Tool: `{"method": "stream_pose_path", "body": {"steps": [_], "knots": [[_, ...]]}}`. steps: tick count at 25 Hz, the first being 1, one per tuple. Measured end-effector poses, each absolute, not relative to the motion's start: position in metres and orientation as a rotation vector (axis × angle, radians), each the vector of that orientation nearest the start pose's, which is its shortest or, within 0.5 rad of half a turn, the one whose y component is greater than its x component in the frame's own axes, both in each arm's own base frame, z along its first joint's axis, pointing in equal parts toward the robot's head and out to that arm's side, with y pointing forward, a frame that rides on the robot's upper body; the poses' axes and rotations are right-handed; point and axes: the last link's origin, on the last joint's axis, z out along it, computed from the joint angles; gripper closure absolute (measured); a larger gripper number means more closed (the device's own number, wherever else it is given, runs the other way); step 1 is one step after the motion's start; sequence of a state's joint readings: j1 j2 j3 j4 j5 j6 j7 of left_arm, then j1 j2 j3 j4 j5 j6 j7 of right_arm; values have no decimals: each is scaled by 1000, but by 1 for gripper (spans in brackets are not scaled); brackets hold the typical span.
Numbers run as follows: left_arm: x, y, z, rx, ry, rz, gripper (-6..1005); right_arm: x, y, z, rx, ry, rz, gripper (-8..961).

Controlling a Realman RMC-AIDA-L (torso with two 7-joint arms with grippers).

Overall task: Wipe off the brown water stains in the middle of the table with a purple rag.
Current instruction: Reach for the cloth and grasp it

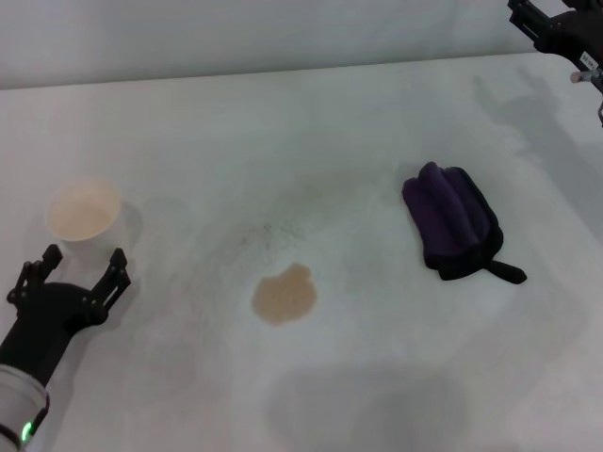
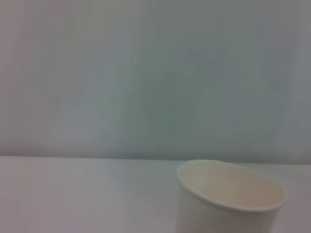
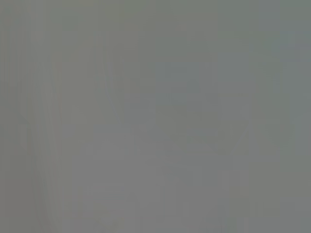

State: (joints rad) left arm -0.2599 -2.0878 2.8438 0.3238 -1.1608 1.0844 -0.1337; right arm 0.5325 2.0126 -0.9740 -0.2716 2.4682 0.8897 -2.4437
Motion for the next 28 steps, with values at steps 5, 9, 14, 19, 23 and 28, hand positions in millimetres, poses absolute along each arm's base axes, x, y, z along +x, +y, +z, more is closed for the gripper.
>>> {"method": "stream_pose_path", "body": {"steps": [5, 9, 14, 19, 23, 28], "knots": [[-335, 230, -91, -1821, -778, -677, 115, 332, 396, 47, -1666, 712, 734, 117], [-336, 212, -81, -1757, -756, -745, 115, 327, 397, 42, -1730, 700, 719, 117], [-335, 200, -68, -1685, -711, -808, 116, 317, 404, 43, -1885, 728, 684, 117], [-343, 203, -58, -1634, -713, -803, 117, 292, 415, 44, -2164, 737, 509, 118], [-346, 213, -50, -1603, -707, -805, 118, 265, 412, 37, -2362, 678, 236, 118], [-349, 227, -39, -1572, -677, -794, 120, 242, 396, 40, -2381, 578, -139, 118]]}}
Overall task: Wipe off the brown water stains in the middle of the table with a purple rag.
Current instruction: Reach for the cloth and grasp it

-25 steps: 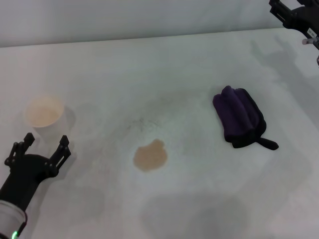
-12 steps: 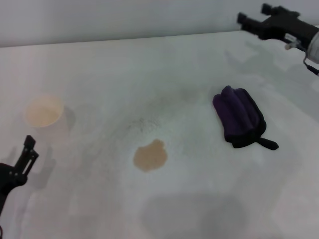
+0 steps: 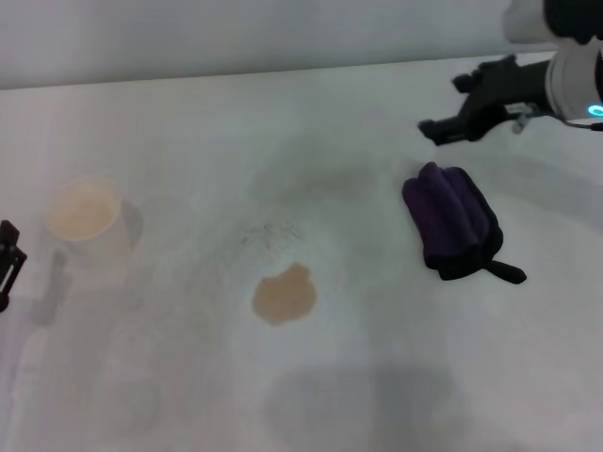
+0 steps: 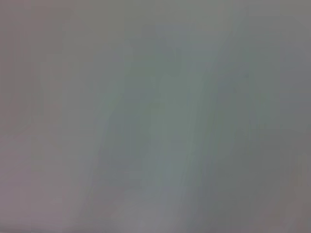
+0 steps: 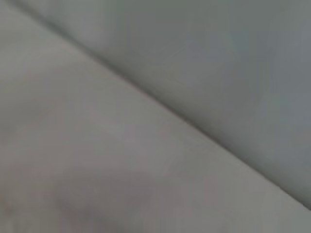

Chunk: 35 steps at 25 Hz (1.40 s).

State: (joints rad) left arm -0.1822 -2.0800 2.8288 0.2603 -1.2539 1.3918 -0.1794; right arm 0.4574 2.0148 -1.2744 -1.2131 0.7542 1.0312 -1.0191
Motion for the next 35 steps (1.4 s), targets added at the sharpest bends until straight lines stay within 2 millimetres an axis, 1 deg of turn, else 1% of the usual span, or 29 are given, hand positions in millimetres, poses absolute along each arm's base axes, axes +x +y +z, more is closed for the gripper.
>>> {"method": "stream_pose_path", "body": {"steps": [2, 6, 7, 9, 12, 15, 16, 22, 26, 35], "knots": [[-350, 232, -37, -1565, -666, -792, 120, 233, 387, 46, -2356, 538, -283, 118], [-353, 236, -31, -1534, -662, -783, 121, 219, 373, 43, -2364, 553, -371, 118], [-352, 239, -30, -1530, -656, -784, 122, 219, 368, 35, -2374, 586, -412, 118], [-351, 242, -29, -1533, -651, -788, 122, 221, 366, 33, -2375, 598, -418, 118], [-347, 248, -30, -1542, -639, -799, 123, 233, 362, 24, -2385, 664, -449, 118], [-344, 253, -29, -1541, -633, -806, 123, 240, 362, 16, -2401, 711, -464, 118], [-344, 254, -29, -1539, -631, -808, 123, 242, 362, 10, -2415, 735, -455, 117], [-342, 257, -28, -1533, -629, -812, 122, 244, 367, 1, -2427, 770, -424, 117], [-342, 259, -28, -1530, -629, -813, 122, 249, 373, -7, -2436, 802, -455, 119], [-342, 259, -27, -1529, -630, -812, 123, 257, 377, -13, -2436, 828, -500, 122]]}}
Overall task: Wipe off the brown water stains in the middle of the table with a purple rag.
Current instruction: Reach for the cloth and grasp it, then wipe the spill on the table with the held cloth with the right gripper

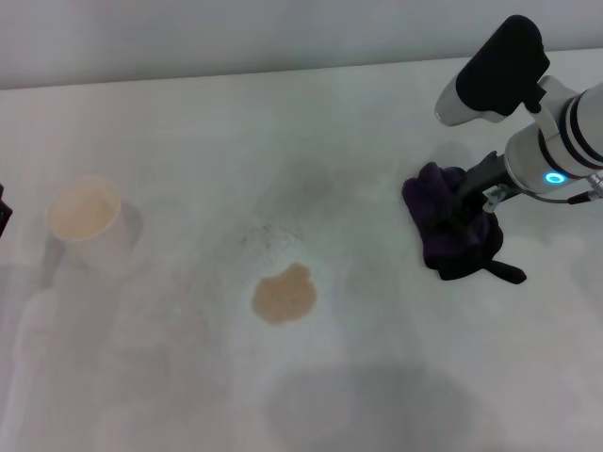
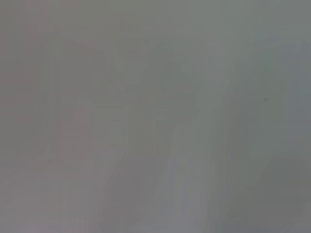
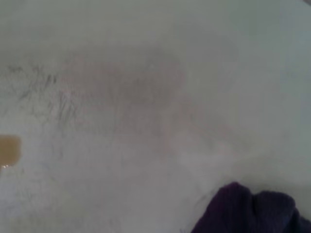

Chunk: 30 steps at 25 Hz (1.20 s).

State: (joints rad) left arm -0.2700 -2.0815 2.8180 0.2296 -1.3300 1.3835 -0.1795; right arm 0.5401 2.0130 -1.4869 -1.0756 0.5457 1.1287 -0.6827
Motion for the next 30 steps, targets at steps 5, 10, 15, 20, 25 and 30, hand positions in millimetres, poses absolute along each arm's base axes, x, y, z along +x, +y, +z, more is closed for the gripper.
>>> {"method": "stream_pose_path", "body": {"steps": [5, 10, 15, 20, 25, 30], "knots": [[-343, 259, -27, -1529, -628, -810, 123, 263, 377, -14, -2429, 822, -539, 303], [-343, 259, -26, -1529, -628, -810, 122, 263, 378, -15, -2426, 813, -536, 516], [-345, 256, -26, -1526, -632, -805, 122, 259, 378, -14, -2434, 793, -531, 748], [-345, 255, -26, -1525, -634, -803, 123, 242, 376, -18, -2475, 699, -525, 837], [-345, 255, -26, -1525, -634, -803, 123, 212, 372, -32, -2566, 551, -482, 857], [-344, 257, -27, -1527, -633, -805, 123, 175, 347, -67, -2791, 305, -407, 857]]}}
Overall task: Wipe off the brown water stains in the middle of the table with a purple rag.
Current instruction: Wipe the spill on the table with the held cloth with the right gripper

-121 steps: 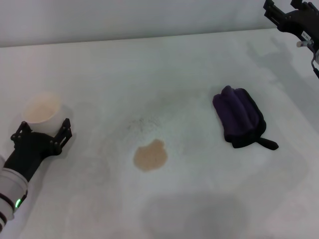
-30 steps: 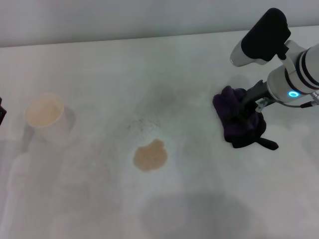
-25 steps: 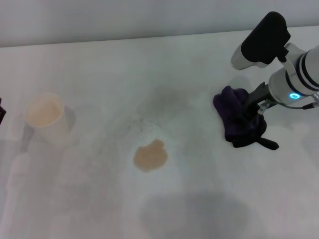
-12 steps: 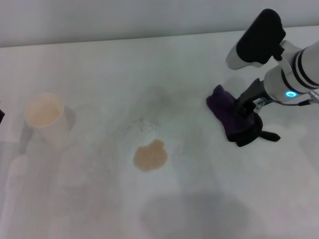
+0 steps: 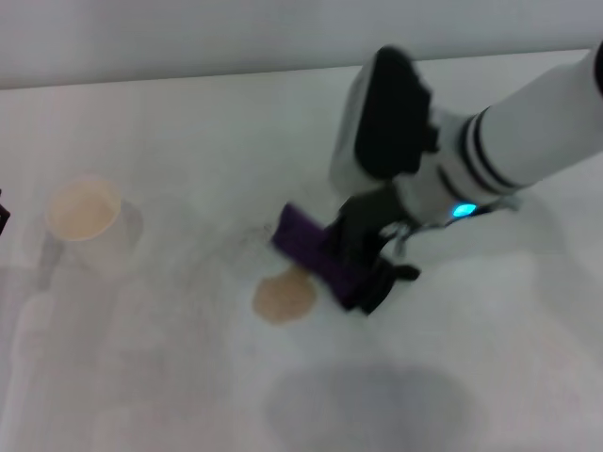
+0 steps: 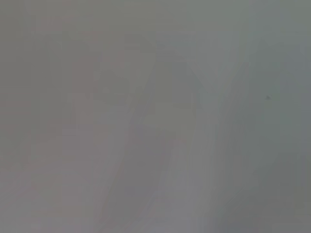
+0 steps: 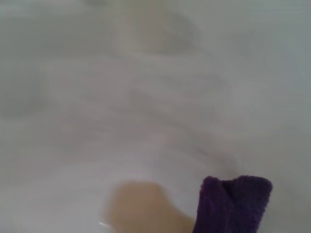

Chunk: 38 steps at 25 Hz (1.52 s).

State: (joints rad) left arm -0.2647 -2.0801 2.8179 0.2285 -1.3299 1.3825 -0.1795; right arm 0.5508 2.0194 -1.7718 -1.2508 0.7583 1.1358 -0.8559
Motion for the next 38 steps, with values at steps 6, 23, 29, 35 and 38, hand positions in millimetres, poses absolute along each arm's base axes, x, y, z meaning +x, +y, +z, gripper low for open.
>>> {"method": "stream_pose_path", "body": {"steps": [6, 23, 29, 35, 38], "knots": [[-345, 257, -27, -1529, -636, -802, 122, 160, 313, -102, -2976, 39, -418, 856], [-346, 263, -28, -1537, -651, -780, 122, 166, 354, -110, -2784, 28, -387, 858], [-349, 262, -25, -1521, -650, -773, 122, 174, 381, -86, -2685, 182, -327, 858], [-350, 261, -25, -1518, -650, -775, 123, 157, 367, -88, -2810, 175, -278, 858], [-349, 263, -24, -1518, -646, -778, 123, 146, 347, -93, -2951, 100, -247, 858]]}}
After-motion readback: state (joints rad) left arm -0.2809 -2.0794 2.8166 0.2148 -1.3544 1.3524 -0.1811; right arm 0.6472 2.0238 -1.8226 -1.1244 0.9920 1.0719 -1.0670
